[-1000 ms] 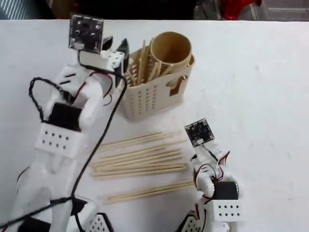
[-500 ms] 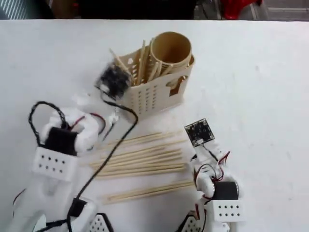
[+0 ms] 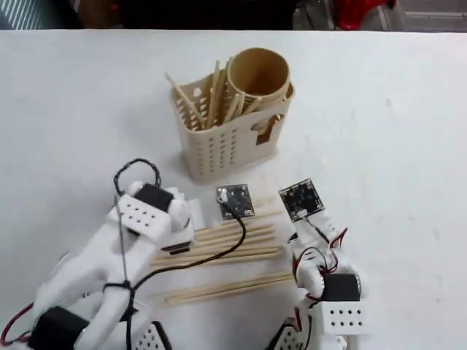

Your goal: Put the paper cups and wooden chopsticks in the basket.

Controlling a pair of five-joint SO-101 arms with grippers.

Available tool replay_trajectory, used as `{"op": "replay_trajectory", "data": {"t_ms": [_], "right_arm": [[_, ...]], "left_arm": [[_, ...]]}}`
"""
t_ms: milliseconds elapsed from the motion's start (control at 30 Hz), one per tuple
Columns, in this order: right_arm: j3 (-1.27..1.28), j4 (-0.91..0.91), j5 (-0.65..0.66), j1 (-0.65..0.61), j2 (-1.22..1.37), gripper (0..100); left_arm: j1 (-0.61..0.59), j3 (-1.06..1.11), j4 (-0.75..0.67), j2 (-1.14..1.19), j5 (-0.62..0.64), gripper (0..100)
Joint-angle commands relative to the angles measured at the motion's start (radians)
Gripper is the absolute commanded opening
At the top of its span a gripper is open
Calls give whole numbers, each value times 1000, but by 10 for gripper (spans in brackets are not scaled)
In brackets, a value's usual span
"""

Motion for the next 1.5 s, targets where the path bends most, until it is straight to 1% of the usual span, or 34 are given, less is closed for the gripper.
{"op": "replay_trajectory", "data": {"t_ms": [0, 100, 133, 267, 667, 767, 867, 1000, 1067, 1200, 1467], "right_arm": [[-6, -19, 8, -1, -7, 18], [-6, -19, 8, -1, -7, 18], [-6, -19, 8, -1, -7, 18], [-6, -19, 8, -1, -7, 18], [-6, -21, 8, -1, -7, 18], [-6, -21, 8, -1, -7, 18], [-6, -21, 8, -1, -7, 18], [-6, -21, 8, -1, -7, 18], [-6, -21, 8, -1, -7, 18], [-6, -21, 8, -1, -7, 18], [-6, -21, 8, -1, -7, 18]], "left_arm": [[-25, -8, -121, 102, -8, 134], [-87, -21, -232, 179, -12, 134], [-105, -38, -247, 200, -15, 134], [-137, -115, -233, 245, -15, 134], [-130, -265, -112, 243, -15, 134], [-130, -281, -121, 252, -12, 134], [-130, -265, -172, 286, -12, 134], [-130, -275, -203, 397, -11, 131], [-128, -276, -221, 444, -12, 101], [-128, -288, -203, 443, -14, 24], [-117, -292, -155, 438, -8, 23]]}}
